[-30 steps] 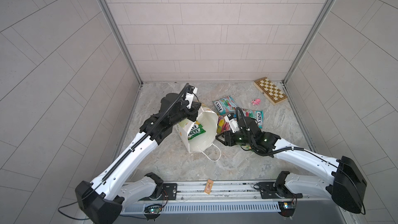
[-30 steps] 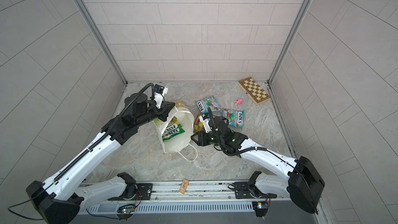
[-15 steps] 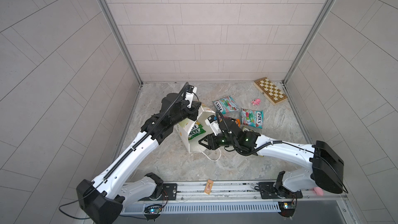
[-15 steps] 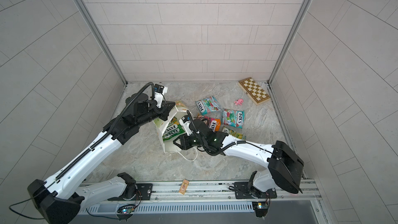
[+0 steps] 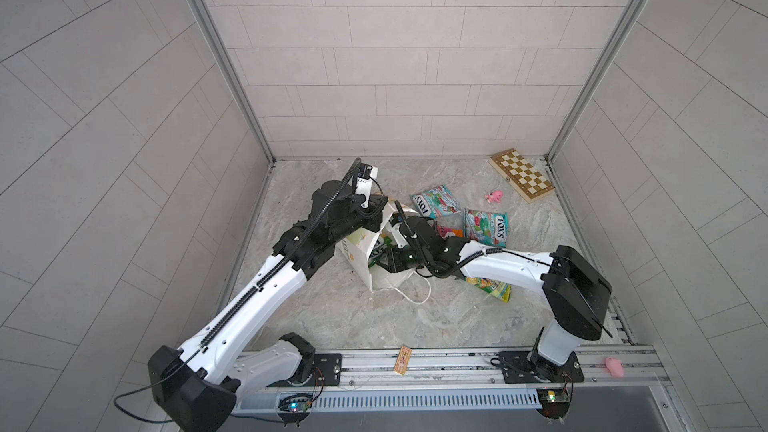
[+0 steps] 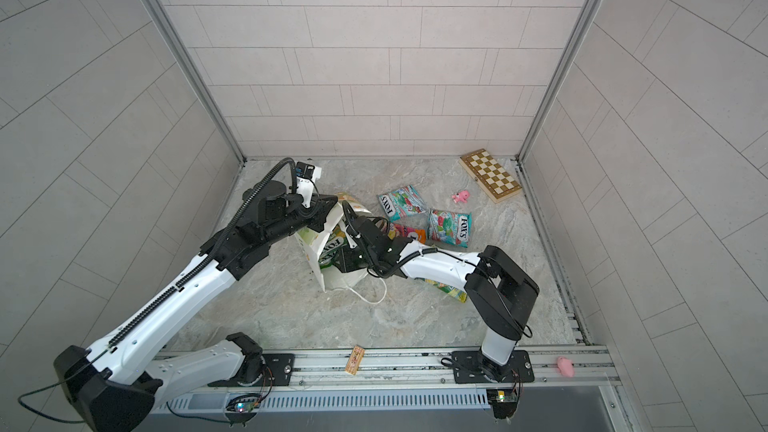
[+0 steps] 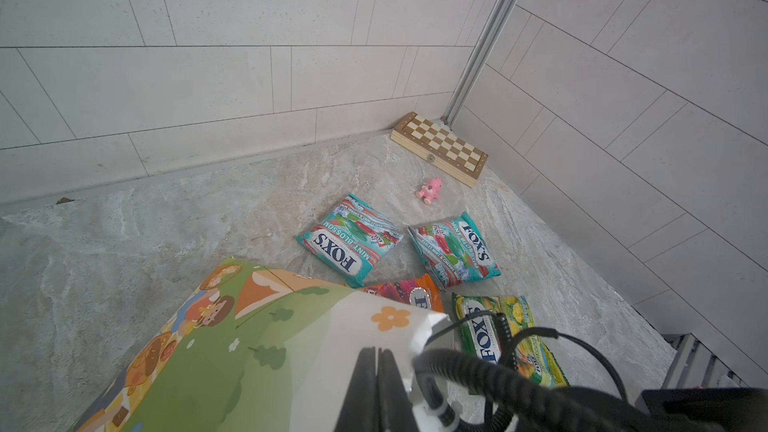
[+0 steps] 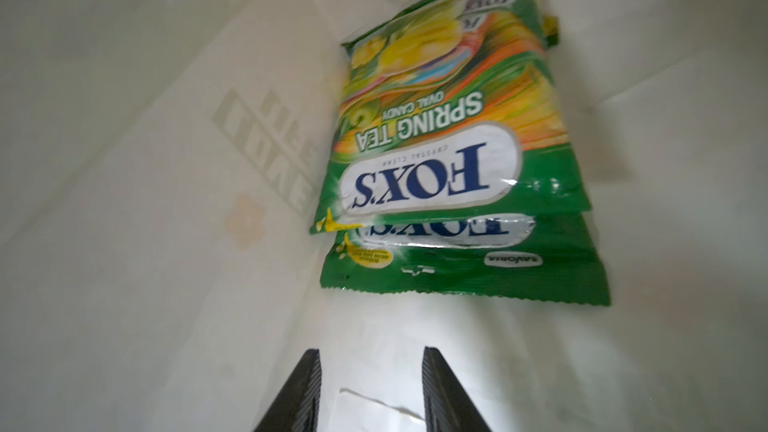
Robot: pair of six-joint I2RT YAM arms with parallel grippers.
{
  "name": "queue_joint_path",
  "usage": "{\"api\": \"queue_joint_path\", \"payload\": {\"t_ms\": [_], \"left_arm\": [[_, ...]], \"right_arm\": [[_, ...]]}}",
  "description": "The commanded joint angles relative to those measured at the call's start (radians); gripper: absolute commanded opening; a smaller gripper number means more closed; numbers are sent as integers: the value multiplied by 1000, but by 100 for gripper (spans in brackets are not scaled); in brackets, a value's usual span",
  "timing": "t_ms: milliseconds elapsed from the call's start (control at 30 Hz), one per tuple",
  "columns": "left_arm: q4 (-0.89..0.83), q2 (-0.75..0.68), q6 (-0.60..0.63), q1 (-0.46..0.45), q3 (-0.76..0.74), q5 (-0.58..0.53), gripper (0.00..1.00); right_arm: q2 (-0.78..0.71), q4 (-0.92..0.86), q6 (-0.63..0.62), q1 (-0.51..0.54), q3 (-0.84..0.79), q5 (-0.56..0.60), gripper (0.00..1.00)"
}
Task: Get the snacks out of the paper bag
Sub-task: 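Move the open right gripper back over the bag opening, then lower the right gripper into the bag onto the second green Spring Tea packet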
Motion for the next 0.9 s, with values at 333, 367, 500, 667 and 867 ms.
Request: {"api": "queue_joint_path", "payload": {"t_ms": [333, 367, 500, 667, 867], "left_arm": [[57, -11, -23, 0, -21, -21, 0], [57, -10, -21, 0, -22, -20, 0], [56, -8, -14, 0, -20, -13, 0], [57, -4, -13, 0, -19, 24, 0], [60, 1, -11, 0, -19, 59, 0]], "right_arm": [[174, -79, 116, -22, 206, 28, 42], [185, -62, 137, -23, 212, 29, 42], [210, -23, 198, -21, 220, 45, 42], [211, -10, 231, -21, 206, 82, 42], [226, 29, 261, -23, 206, 73, 42]]}}
